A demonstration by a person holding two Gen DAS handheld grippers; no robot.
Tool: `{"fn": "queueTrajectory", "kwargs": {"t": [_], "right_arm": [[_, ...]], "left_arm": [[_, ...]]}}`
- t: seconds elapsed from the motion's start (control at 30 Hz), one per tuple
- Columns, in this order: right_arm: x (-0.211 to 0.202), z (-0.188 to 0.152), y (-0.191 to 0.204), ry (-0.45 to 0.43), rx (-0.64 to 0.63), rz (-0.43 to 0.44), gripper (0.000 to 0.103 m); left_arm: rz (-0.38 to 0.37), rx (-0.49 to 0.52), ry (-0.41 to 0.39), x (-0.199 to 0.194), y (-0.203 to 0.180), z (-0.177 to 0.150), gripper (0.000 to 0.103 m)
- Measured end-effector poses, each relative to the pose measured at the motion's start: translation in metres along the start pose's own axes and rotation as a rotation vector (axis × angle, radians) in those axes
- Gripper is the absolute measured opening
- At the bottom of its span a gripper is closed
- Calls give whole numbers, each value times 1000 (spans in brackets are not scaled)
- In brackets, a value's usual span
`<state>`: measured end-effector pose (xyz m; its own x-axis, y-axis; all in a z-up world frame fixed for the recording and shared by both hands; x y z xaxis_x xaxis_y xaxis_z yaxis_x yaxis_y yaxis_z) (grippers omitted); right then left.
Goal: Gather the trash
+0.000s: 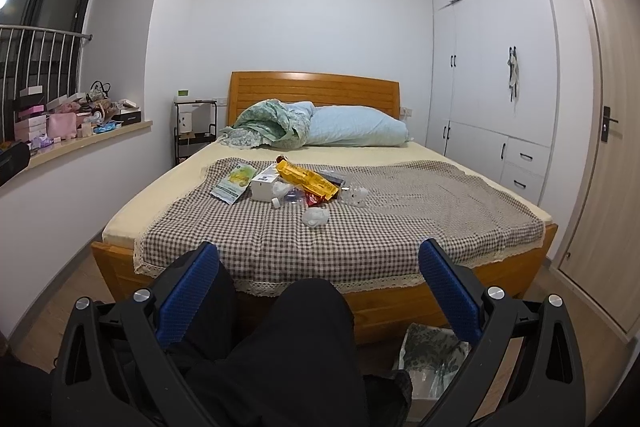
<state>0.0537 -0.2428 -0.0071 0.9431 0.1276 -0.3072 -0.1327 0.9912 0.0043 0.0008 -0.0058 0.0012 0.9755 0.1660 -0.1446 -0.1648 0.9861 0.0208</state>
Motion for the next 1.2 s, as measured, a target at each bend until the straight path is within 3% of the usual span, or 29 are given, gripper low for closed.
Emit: {"fn": "queueTrajectory", "kwargs": {"t": [0.9, 1.2], "right_arm": [[3, -1, -2, 21, -1, 29, 96], [14, 0, -7, 44, 0, 19, 96]], "left_arm": [[-7, 2, 11, 3, 0, -3, 96], [-11, 7, 64, 27, -2, -9, 96]]}}
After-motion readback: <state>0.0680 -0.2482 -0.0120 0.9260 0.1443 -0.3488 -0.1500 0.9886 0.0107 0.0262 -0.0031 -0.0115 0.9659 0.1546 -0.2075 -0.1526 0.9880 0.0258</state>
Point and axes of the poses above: each gripper's, at about its wrist camera, not at the fingertips, and x roughly the way its jaws point, y to its left, z to its top, the point moved 1 cm from there along x, roughly the way its jaws point, and after that the axes turned 9 degrees about z, right-handed, at the moved point
